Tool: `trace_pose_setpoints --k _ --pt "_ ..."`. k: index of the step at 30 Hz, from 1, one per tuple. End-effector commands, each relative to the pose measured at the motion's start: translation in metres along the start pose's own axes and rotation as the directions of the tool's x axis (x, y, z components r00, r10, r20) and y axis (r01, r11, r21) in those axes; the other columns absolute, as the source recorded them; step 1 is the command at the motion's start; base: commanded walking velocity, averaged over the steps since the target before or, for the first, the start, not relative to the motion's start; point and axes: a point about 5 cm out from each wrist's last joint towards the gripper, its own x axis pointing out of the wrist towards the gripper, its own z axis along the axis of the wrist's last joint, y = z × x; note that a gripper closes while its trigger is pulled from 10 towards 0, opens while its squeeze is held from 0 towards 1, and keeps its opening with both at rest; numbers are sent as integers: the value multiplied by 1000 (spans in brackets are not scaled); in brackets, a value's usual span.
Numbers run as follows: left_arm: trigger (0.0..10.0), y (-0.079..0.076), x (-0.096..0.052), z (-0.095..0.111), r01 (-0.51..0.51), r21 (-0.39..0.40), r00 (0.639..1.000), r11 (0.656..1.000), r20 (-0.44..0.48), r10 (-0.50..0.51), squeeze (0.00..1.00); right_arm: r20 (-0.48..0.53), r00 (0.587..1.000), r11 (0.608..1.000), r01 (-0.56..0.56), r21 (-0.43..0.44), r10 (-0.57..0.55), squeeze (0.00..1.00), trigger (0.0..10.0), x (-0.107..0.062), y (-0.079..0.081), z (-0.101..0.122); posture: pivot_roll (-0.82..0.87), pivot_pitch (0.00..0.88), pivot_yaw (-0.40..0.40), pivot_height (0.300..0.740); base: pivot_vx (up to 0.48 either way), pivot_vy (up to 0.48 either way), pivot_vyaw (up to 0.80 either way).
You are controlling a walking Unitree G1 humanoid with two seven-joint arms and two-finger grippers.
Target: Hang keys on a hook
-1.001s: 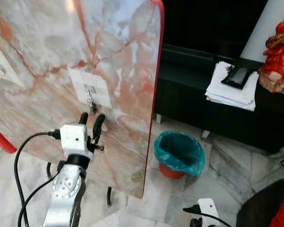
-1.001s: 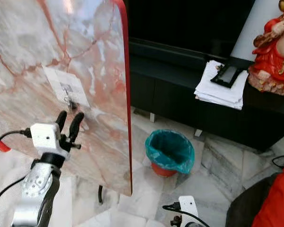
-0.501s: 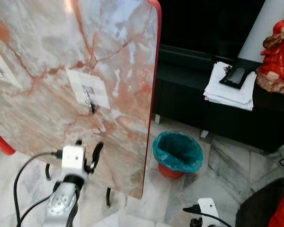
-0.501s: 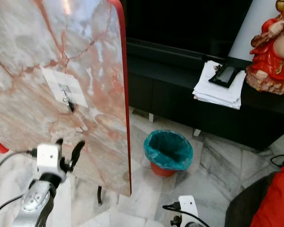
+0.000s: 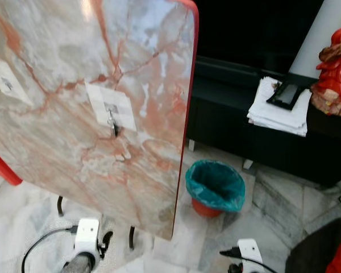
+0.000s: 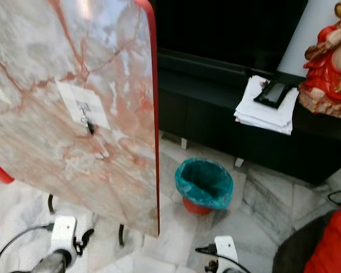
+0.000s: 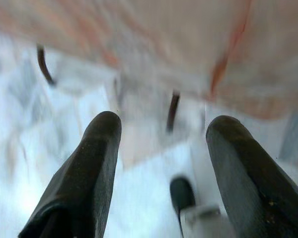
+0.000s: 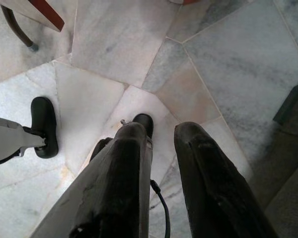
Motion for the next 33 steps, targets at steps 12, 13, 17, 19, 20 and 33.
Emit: trace_pose_setpoints --k 12,13,17,19,20,33 --pt "10000 -6 -8 -40 -28 19 984 999 -175 31 0 -27 1000 1000 11 -20 -11 0 10000 -1 -1 -7 -2 0 -25 740 0 290 0" --pt "10000 -7 -8 -40 -25 20 984 999 -176 28 0 -27 1000 1000 11 -20 -12 0 10000 -1 -1 -7 -2 0 -25 740 0 480 0" --pt "10000 -10 -9 -41 -13 43 984 999 -178 20 0 -28 1000 1000 11 -21 -12 0 10000 0 0 -7 -7 17 -23 740 0 480 0" --pt "10000 -11 -9 -42 -11 52 984 999 -176 20 0 -26 1000 1000 14 -20 -15 0 10000 0 0 -6 -9 33 -23 740 0 480 0" --pt "10000 -11 -9 -42 -11 52 984 999 -176 20 0 -26 1000 1000 14 -20 -15 0 10000 0 0 -6 -9 33 -23 740 0 480 0" --pt "10000 -14 -10 -45 -18 41 983 999 -182 25 0 -34 998 999 42 -15 -43 0 10000 0 -3 -3 -10 76 -33 740 0 480 0"
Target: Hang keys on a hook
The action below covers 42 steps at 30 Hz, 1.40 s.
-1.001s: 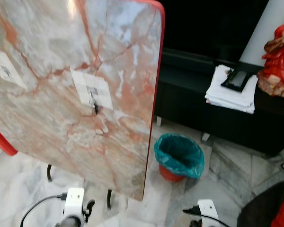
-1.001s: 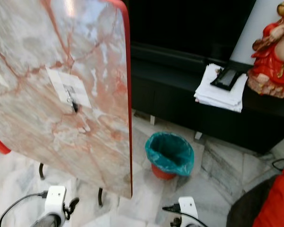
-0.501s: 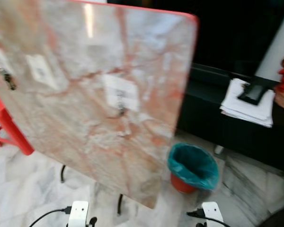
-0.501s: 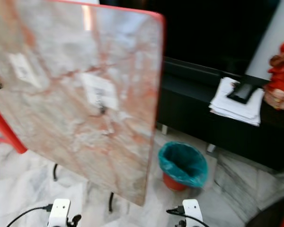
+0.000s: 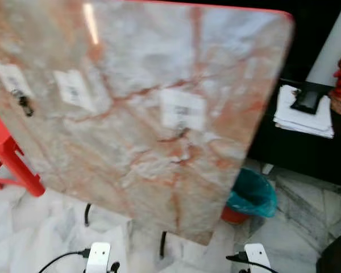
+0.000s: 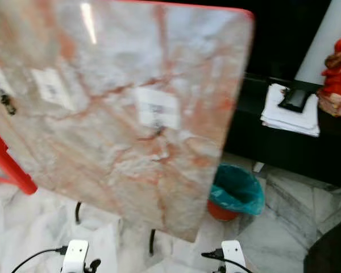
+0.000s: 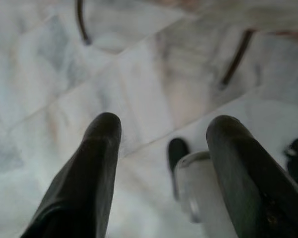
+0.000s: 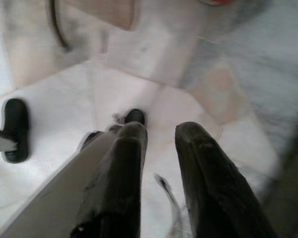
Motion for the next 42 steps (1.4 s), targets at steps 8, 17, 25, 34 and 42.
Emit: trace_pose_setpoints --k 8,17,25,34,42 --pt "10000 -2 -2 -6 -3 -10 1000 1000 -18 3 0 14 1000 1000 -3 5 3 0 10000 0 1 5 -7 79 -38 740 0 480 0" --pt "10000 1 -1 -4 -4 -4 1000 1000 -19 4 0 21 1000 1000 5 24 -5 0 10000 1 2 7 -7 76 -28 740 0 480 0" --pt "10000 1 -1 -6 2 0 1000 1000 -27 -2 0 10 1000 1000 -1 26 1 0 10000 1 3 5 -5 76 -27 740 0 480 -351" --pt "10000 1 -2 -8 4 5 999 1000 -37 -3 0 24 1000 999 -7 38 6 0 10000 1 3 5 -4 72 -26 740 0 480 -145" --pt "10000 -1 -2 -8 9 6 999 1000 -34 -9 0 24 1000 999 -8 34 7 0 10000 1 3 5 4 66 -32 740 0 480 0"
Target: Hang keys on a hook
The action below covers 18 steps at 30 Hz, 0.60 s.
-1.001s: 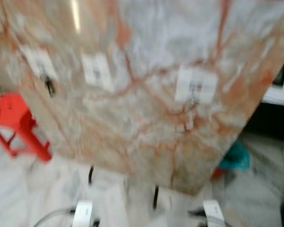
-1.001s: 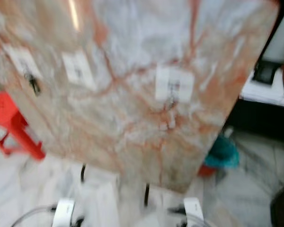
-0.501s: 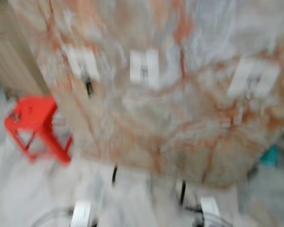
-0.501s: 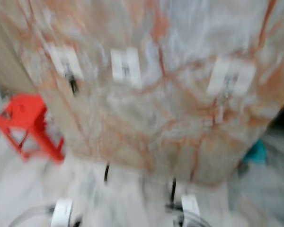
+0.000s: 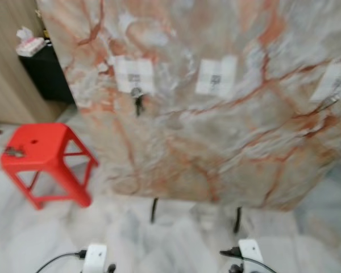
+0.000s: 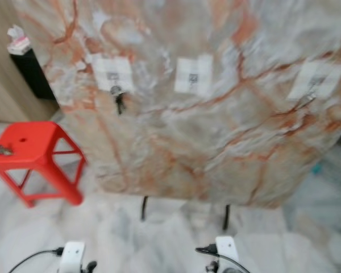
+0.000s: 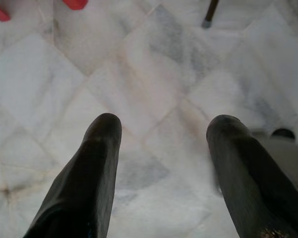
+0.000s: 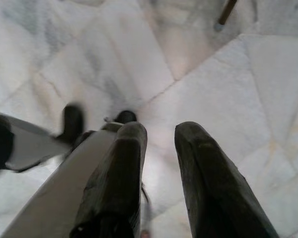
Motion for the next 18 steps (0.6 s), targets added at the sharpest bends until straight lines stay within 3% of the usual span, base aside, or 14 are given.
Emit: trace_pose_setpoints --k 1,18 --pt "10000 3 0 -1 -5 14 1000 1000 -3 5 0 11 1000 1000 -4 4 4 0 10000 0 1 3 4 66 -32 740 0 480 0" --pt "10000 4 0 1 -7 22 1000 1000 5 7 0 18 1000 1000 -12 0 12 0 10000 0 2 3 6 27 -32 740 0 480 0"
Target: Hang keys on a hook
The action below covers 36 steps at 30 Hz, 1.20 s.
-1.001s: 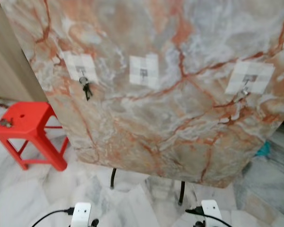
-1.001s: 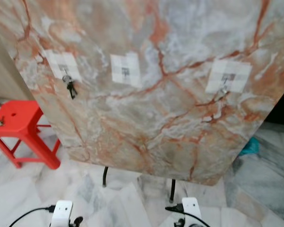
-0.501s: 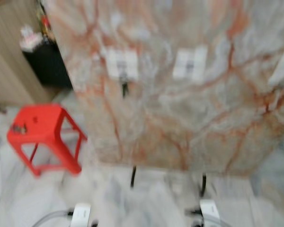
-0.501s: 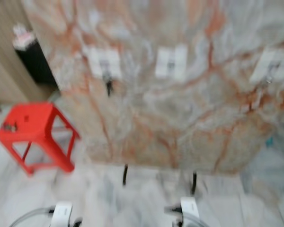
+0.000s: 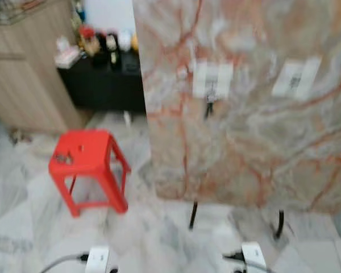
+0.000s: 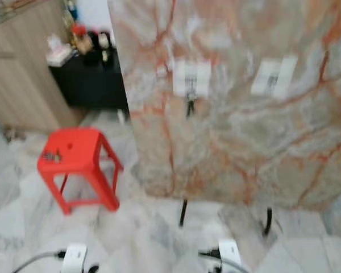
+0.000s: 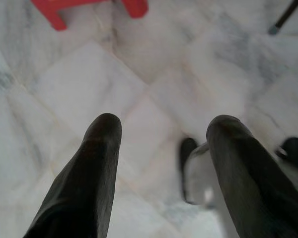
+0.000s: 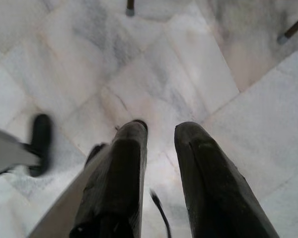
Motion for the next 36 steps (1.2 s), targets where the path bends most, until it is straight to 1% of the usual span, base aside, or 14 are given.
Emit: trace_pose_setpoints --k 1,7,20,36 --pt "10000 6 -2 -5 -10 21 1000 1000 -13 11 0 9 1000 1000 -15 2 15 0 10000 1 5 3 6 26 -33 740 0 480 0" --pt "10000 3 -2 -4 -4 24 1000 1000 -3 4 0 6 1000 1000 -16 -8 16 0 10000 1 5 2 6 21 -33 740 0 480 0" --pt "10000 7 -2 -5 -3 42 1000 999 -5 4 0 4 1000 1000 -21 1 21 0 10000 1 7 0 6 11 -19 740 0 480 0" --pt "10000 6 -2 -5 -1 43 1000 999 -6 1 0 3 1000 1000 -20 -1 20 0 10000 1 6 0 3 26 -26 740 0 480 0"
